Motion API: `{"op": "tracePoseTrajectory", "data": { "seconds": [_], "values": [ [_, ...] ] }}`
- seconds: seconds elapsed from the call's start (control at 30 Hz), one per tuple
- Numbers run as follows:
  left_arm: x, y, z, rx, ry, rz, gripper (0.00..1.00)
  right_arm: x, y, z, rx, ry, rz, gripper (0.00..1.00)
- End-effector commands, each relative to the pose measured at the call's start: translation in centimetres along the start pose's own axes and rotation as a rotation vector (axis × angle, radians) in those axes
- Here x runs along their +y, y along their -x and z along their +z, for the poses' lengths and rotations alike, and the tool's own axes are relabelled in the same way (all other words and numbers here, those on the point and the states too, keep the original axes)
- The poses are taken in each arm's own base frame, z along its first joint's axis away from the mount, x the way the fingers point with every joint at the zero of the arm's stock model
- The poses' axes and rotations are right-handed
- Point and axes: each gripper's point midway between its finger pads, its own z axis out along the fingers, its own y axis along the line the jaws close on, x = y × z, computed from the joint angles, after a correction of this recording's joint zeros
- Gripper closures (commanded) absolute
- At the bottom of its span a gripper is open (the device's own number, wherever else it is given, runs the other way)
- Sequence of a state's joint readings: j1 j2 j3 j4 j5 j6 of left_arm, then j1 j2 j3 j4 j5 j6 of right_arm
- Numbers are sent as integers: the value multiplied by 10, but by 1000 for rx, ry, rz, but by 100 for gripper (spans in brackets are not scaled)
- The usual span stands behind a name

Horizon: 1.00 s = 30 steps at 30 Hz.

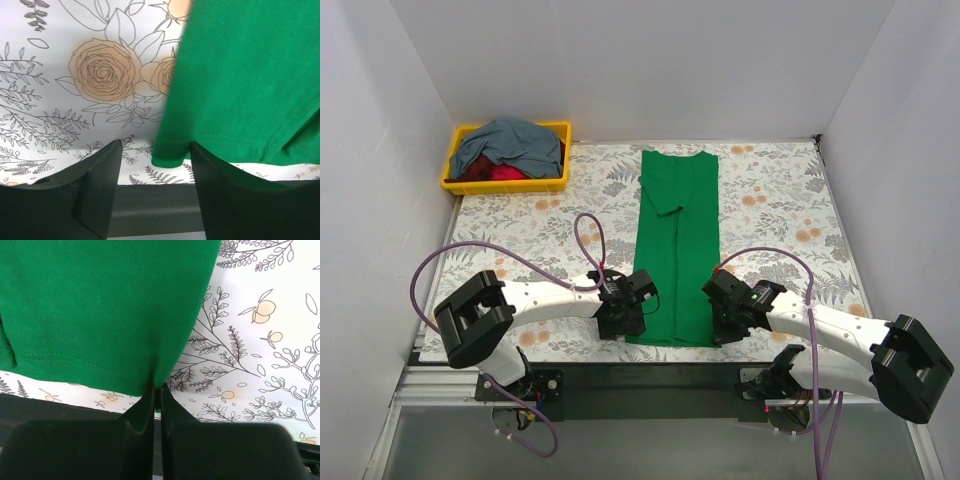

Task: Fold and stack the t-shirts
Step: Fold the tshirt

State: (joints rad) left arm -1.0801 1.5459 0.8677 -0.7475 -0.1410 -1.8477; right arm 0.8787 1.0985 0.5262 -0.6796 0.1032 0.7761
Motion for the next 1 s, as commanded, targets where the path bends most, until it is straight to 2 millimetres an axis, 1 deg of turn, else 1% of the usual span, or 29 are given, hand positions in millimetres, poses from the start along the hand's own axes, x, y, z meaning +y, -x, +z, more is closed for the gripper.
{"op": "tracePoseTrajectory", "data": {
  "seconds": [0.0,0.03,0.1,0.13,0.17,0.2,0.3,0.33,0.37,0.4,0.43,0.47,0.5,0.57,0.6,0.67,0.7,0.77,0.8,0.83,0.87,0.9,0.93,0.97],
  "values": [
    [-13,3,-4,-9,-28,10,47,-24,-16,1,47,-95,-13,99],
    [-12,1,0,0,-14,17,52,-22,-15,0,42,-90,-13,99],
    [-13,-3,4,20,-5,34,57,-22,-15,0,47,-88,-19,99],
    [-10,-7,8,37,15,47,61,-21,-16,-1,50,-84,-20,99],
    [-10,-9,10,47,22,57,71,-20,-16,-1,55,-81,-23,99],
    [-8,-13,11,61,31,66,79,-19,-18,0,66,-72,-26,99],
    [2,-23,9,100,52,71,100,-16,-21,-2,79,-54,-35,99],
    [10,-31,8,133,62,70,100,-15,-22,-4,87,-42,-39,99],
    [13,-35,6,147,62,70,100,-14,-23,-5,89,-33,-39,99],
    [15,-38,-1,155,48,67,100,-10,-28,-9,108,-5,-42,99],
    [24,-47,-7,172,71,82,100,-8,-29,-12,115,13,-49,99],
    [28,-52,-10,175,83,77,100,-8,-32,-14,124,20,-54,99],
    [28,-55,-19,173,68,79,100,-3,-41,-20,161,63,-58,99],
    [33,-68,-26,195,72,103,100,-3,-47,-26,186,84,-81,99],
    [30,-75,-31,226,48,109,100,-2,-46,-30,176,96,-91,99],
    [25,-77,-34,238,14,114,100,-6,-42,-36,165,74,-117,99],
    [20,-73,-35,226,-5,115,100,-3,-30,-41,125,68,-126,99],
    [4,-54,-41,199,-67,98,100,-2,-20,-42,118,46,-148,99],
    [-2,-44,-44,181,-93,91,100,-4,-9,-43,89,16,-154,99],
    [-7,-24,-45,155,-116,49,100,0,7,-47,53,13,-150,99],
    [-11,-10,-47,129,-131,36,100,-2,17,-46,50,-18,-158,99],
    [-16,8,-51,88,-152,43,100,-6,29,-47,26,-47,-192,99],
    [-16,32,-49,60,-152,2,100,-3,49,-54,-14,-50,-176,99],
    [-19,45,-50,41,-163,-9,100,-4,59,-51,-15,-72,-179,99]
  ]
}}
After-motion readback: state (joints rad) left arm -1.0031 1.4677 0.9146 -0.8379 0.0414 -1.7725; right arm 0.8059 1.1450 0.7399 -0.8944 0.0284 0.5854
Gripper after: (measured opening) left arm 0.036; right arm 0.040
